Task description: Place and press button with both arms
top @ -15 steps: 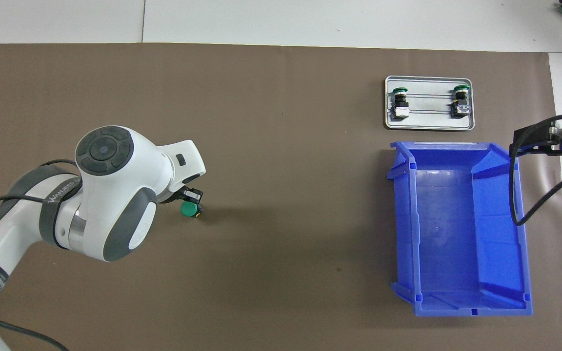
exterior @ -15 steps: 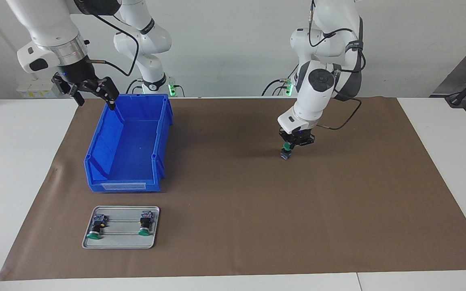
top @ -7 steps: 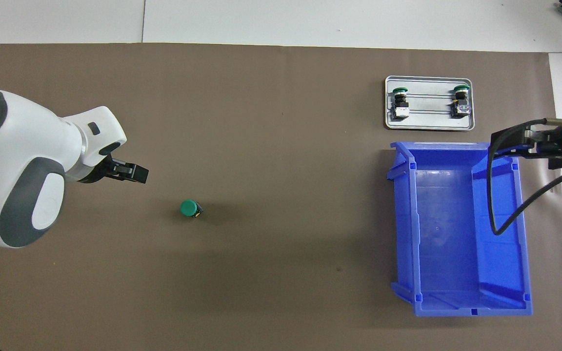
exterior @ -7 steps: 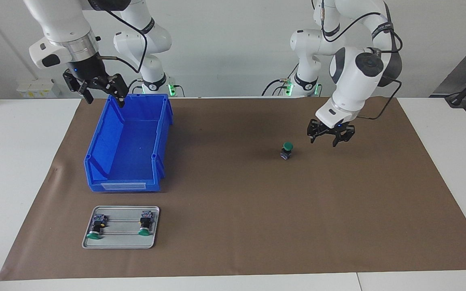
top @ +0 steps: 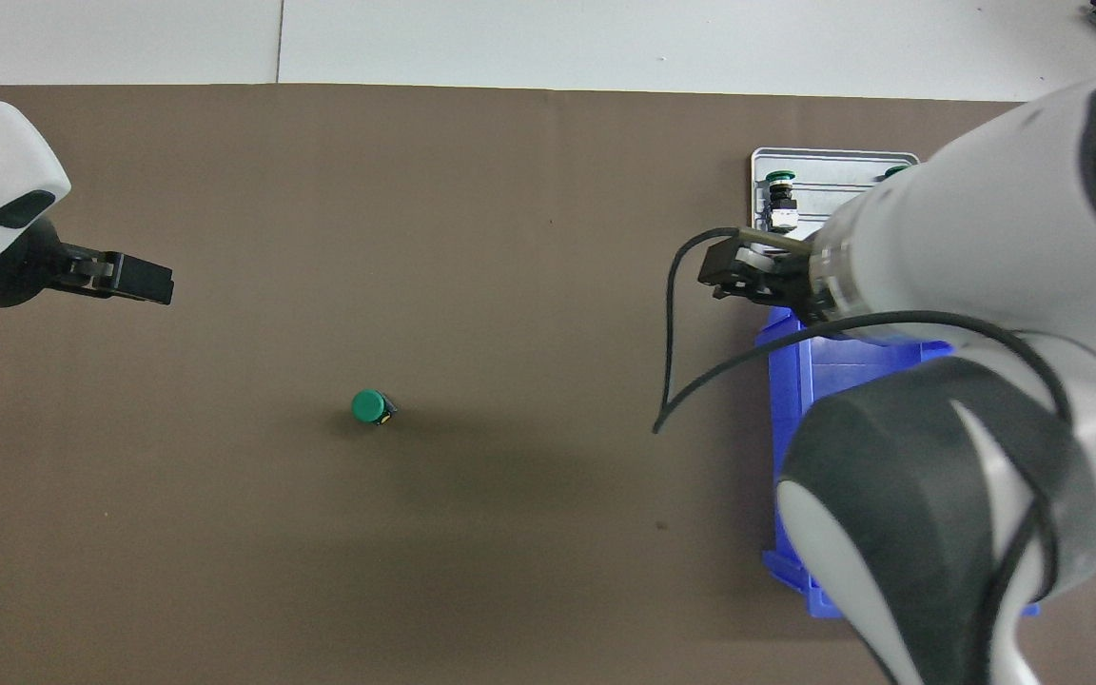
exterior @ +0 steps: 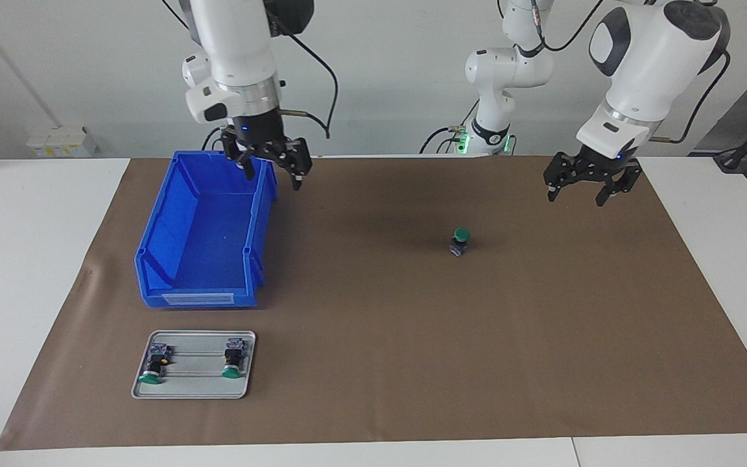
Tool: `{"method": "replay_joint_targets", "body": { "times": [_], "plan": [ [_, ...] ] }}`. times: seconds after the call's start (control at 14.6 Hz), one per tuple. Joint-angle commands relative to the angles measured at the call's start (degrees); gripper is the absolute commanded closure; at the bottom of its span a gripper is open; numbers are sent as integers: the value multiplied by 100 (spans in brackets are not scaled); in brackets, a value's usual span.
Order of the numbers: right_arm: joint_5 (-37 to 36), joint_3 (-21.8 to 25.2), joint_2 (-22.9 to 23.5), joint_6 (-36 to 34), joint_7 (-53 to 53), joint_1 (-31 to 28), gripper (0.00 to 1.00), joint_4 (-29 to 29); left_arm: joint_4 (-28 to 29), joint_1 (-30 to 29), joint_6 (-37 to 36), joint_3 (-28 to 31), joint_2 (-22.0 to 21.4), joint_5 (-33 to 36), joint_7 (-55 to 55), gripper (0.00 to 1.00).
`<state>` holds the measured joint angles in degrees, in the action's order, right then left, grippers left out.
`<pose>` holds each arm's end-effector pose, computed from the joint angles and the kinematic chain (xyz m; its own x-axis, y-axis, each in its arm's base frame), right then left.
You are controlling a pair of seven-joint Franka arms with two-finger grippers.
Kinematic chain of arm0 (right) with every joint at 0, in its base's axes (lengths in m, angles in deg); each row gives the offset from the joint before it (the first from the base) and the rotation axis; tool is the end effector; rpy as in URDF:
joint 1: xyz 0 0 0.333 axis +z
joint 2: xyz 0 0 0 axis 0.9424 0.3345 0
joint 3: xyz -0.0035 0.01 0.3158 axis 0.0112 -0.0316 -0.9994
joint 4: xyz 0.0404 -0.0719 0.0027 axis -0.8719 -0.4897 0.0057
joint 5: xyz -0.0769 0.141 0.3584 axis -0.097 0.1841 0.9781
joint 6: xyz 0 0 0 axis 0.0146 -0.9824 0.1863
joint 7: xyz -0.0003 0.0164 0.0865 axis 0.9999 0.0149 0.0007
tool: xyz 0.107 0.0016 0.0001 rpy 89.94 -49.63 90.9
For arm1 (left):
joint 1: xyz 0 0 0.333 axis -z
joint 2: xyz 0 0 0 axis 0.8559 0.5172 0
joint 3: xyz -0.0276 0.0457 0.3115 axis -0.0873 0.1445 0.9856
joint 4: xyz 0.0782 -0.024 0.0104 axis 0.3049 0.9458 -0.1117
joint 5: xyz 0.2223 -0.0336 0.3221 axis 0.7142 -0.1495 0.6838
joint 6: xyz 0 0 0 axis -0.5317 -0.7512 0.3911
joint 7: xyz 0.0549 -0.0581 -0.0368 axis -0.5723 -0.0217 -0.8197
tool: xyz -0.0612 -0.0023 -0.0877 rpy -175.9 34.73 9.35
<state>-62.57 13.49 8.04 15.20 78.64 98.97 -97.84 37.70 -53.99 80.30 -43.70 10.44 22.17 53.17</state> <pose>0.5469 0.2540 0.5978 0.9087 -0.4094 0.0812 -0.4048 -0.9119 -0.0678 0.5622 -0.0731 0.6131 0.9794 -0.1947 0.0543 -0.1961 -0.9803 0.0218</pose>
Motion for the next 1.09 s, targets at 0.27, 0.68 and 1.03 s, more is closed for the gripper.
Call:
{"method": "replay_joint_targets", "body": {
  "times": [0.27, 0.68, 1.03],
  "plan": [
    [31, 34, 2085, 1397, 3095, 1507, 0, 1064, -632, -336, -1071, -43, 98, 12, 44, 0],
    [-22, 34, 3343, 2048, 4248, 2229, 0, 1899, -49, -442, -966, 1, -327, 91, 343, 0],
    [66, 25, 3466, 2656, 4328, 2404, 0, 1671, -13, -442, -1037, -8, -345, 232, 440, 0]
  ]
}}
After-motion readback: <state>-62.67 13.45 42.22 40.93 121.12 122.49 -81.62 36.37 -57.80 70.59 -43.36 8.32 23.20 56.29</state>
